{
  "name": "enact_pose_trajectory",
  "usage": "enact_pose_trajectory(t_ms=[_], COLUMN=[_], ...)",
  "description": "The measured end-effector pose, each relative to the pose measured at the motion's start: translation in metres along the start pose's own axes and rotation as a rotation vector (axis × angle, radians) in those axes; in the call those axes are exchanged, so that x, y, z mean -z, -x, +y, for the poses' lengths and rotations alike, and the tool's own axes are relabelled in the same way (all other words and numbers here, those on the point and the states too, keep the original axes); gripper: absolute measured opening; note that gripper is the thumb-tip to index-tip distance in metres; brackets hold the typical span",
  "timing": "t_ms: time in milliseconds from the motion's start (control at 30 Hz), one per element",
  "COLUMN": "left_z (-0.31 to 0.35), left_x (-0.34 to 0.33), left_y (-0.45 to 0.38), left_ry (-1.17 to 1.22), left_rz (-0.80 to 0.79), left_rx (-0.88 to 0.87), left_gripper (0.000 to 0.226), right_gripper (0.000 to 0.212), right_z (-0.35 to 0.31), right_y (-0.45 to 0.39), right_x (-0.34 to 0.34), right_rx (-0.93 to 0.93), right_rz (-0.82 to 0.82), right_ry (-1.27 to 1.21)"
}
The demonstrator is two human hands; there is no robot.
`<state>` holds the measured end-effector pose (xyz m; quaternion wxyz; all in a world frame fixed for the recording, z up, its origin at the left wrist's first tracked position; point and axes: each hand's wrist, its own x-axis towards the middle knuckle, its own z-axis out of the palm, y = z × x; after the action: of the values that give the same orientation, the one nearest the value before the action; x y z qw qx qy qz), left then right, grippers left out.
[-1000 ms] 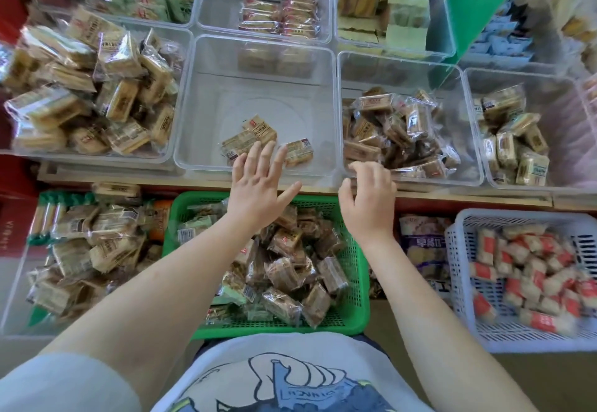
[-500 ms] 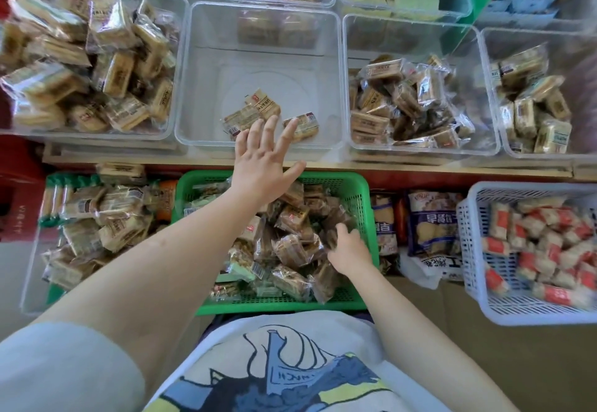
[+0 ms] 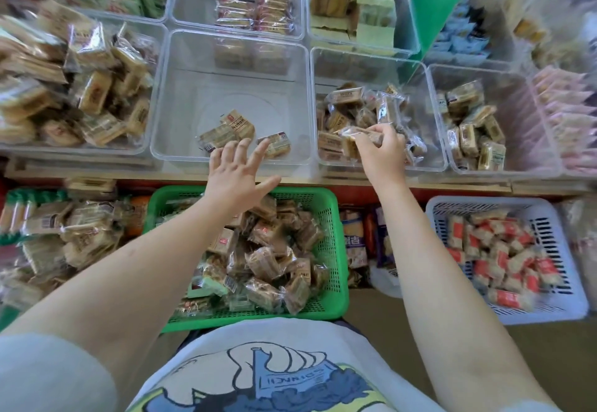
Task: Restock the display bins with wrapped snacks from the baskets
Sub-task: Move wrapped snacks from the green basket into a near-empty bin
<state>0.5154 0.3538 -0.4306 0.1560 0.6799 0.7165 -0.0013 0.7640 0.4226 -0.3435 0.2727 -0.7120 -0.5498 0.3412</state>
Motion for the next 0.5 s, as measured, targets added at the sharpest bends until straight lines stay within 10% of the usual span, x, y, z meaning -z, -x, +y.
enact_pose_trajectory(t_ms=[133, 333, 500], left_z=[0.0, 0.001, 0.002], left_x=[0.001, 0.001, 0.002], left_y=[-0.001, -0.001, 0.0], left_ry=[-0.01, -0.016, -0.015], left_rz=[-0.009, -0.009, 0.004], left_rx=[0.001, -0.001, -0.001], left_gripper=[0.081, 0.081, 0.08], right_gripper=[0.03, 0.083, 0.057], right_z=[0.001, 0.045, 0.031], right_y=[-0.026, -0.028, -0.023], right_x=[-0.003, -0.033, -0.028], right_rx=[0.128, 0.085, 0.161], right_rz=[0.148, -0.248, -0.025], right_ry=[0.201, 0.746, 0.761])
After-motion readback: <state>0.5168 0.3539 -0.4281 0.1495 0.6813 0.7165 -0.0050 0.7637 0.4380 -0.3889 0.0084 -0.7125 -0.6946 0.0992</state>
